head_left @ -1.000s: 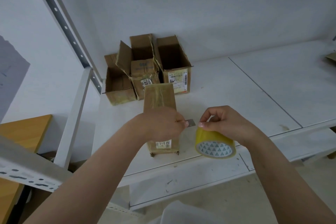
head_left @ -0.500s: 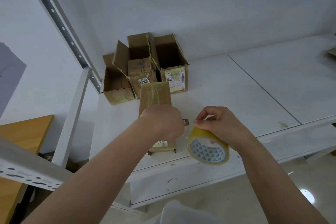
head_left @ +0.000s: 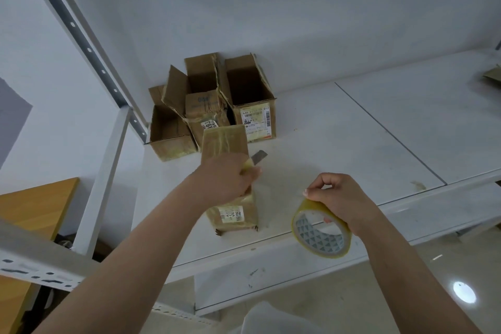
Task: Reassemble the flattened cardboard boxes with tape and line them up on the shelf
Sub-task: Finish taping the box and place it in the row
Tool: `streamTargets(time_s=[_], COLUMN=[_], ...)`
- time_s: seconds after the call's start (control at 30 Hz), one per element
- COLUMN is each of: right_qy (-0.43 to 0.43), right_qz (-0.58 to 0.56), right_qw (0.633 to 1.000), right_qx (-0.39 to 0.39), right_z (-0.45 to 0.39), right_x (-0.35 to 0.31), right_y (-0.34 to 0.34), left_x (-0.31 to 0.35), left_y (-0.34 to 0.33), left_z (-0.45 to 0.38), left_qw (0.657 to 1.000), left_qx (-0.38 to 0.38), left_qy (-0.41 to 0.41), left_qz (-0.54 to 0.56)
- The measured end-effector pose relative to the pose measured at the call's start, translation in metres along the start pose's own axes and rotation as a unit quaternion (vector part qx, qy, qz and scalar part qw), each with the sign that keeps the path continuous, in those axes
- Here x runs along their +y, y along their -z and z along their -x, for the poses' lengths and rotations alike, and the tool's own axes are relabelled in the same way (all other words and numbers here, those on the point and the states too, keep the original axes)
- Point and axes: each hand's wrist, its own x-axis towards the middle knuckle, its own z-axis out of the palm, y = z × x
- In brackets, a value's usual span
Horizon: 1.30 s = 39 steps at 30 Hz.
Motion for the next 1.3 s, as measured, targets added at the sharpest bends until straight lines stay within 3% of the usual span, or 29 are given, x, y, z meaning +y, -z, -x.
streamTargets(time_s=[0.13,0.3,0.37,0.43,0.5,0.53,0.67,0.8,0.97,1.07,1.13,1.3], right_qy=[0.051,0.122,0.139,0.152,0.167,0.175,0.200,0.205,0.196,0.236,0.287,0.330], right_qz=[-0.010,-0.013,-0.020,-0.029,-0.033,-0.033,-0.035,-0.054,-0.109,-0.020,0.065,0.145], right_qw=[0.998,0.992,0.990,0.988,0.985,0.984,0.979,0.977,0.973,0.969,0.943,0.898], right_qx=[0.023,0.025,0.022,0.018,0.012,0.008,-0.002,0.005,-0.052,0.074,0.155,0.254], right_z=[0.000,0.004,0.006,0.008,0.009,0.010,0.013,0.012,0.016,0.013,0.008,-0.001], right_x=[-0.008,-0.024,-0.028,-0.031,-0.035,-0.038,-0.049,-0.051,-0.050,-0.052,-0.055,-0.053], right_y=[0.008,0.014,0.015,0.016,0.015,0.014,0.010,0.009,0.005,-0.004,-0.008,-0.015], left_x=[0.013,0.016,0.010,0.005,0.009,0.014,0.036,0.040,0.037,0.041,0.044,0.053], left_y=[-0.018,-0.020,-0.015,-0.008,-0.006,-0.008,-0.022,-0.030,-0.024,-0.021,-0.019,-0.025], left_z=[-0.001,-0.003,-0.002,0.000,0.003,0.004,-0.002,-0.008,-0.010,-0.009,-0.006,0.003], left_qw=[0.982,0.976,0.990,0.995,0.962,0.950,0.958,0.942,0.922,0.909,0.880,0.824], left_qx=[0.100,0.094,0.069,0.072,0.137,0.165,0.167,0.219,0.259,0.251,0.232,0.193], left_qy=[0.033,0.040,0.043,0.039,0.006,-0.015,-0.062,-0.074,-0.073,-0.049,-0.026,0.001], left_qz=[-0.156,-0.191,-0.118,0.065,0.234,0.264,0.225,0.245,0.277,0.328,0.414,0.533])
